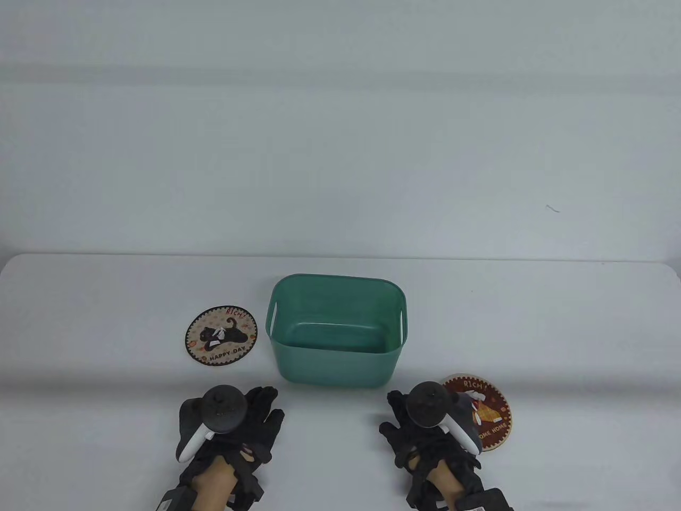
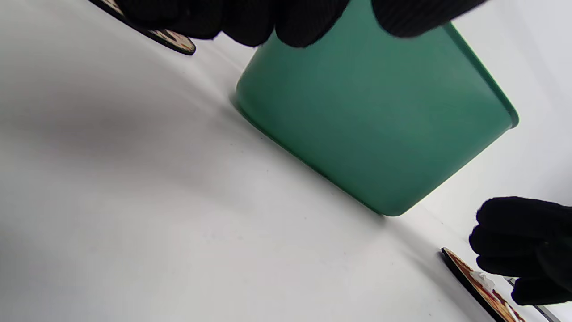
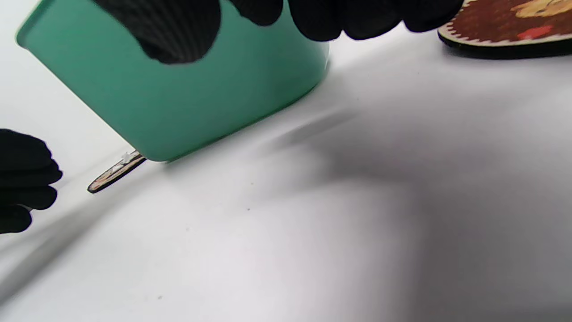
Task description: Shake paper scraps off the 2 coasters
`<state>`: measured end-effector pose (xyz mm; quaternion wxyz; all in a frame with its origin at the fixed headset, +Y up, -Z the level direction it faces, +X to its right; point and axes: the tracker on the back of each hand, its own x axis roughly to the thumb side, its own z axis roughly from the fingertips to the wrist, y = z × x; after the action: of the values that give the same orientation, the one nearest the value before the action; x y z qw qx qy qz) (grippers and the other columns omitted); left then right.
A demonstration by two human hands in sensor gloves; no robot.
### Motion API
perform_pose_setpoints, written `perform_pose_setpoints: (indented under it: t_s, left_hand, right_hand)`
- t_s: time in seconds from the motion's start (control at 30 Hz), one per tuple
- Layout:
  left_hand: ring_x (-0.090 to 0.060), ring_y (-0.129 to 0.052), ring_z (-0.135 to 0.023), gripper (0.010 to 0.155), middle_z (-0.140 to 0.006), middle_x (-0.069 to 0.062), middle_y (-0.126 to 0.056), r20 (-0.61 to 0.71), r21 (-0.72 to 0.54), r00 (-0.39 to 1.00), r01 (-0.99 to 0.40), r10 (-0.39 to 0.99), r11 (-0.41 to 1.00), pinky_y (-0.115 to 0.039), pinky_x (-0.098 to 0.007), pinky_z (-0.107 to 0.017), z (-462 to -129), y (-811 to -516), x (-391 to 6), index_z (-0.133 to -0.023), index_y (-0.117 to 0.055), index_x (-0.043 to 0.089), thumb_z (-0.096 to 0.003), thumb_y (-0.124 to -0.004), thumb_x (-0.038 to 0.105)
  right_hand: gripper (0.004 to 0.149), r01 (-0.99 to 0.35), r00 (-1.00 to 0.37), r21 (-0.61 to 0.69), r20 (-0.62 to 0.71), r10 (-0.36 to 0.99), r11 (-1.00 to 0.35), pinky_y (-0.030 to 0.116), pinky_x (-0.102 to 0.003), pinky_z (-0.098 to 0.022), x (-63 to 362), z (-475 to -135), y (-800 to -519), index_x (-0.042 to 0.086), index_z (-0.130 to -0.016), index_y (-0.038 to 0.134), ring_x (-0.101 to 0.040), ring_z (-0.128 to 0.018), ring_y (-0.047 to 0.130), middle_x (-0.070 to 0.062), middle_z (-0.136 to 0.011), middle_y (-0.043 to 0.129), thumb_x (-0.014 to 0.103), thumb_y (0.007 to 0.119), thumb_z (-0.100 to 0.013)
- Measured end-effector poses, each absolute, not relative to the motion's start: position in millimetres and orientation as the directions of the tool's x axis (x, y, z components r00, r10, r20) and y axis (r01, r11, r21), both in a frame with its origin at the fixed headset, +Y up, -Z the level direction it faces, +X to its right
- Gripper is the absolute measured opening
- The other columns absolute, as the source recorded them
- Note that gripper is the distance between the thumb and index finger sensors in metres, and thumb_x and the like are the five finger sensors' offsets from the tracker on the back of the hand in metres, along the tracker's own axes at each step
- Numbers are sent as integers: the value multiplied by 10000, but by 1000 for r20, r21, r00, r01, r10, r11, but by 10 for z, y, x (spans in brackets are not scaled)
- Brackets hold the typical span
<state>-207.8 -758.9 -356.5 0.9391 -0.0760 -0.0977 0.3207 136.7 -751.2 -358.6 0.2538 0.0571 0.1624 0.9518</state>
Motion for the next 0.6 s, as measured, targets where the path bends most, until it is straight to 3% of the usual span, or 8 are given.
perform_pose_setpoints:
  t_s: [0.6]
  left_hand:
    - [-478, -562, -911, 626, -1014, -182, -535, 126, -235, 765, -596, 632, 768, -597, -544, -642, -3558, -7621, -2052, -994, -544, 139, -486, -640, 491]
  right_hand:
    - [654, -469, -863, 330, 26, 504, -819, 480, -522, -669, 1402, -3582, -7504, 240, -968, 345, -361, -941, 469, -120, -1018, 385, 426, 700, -451]
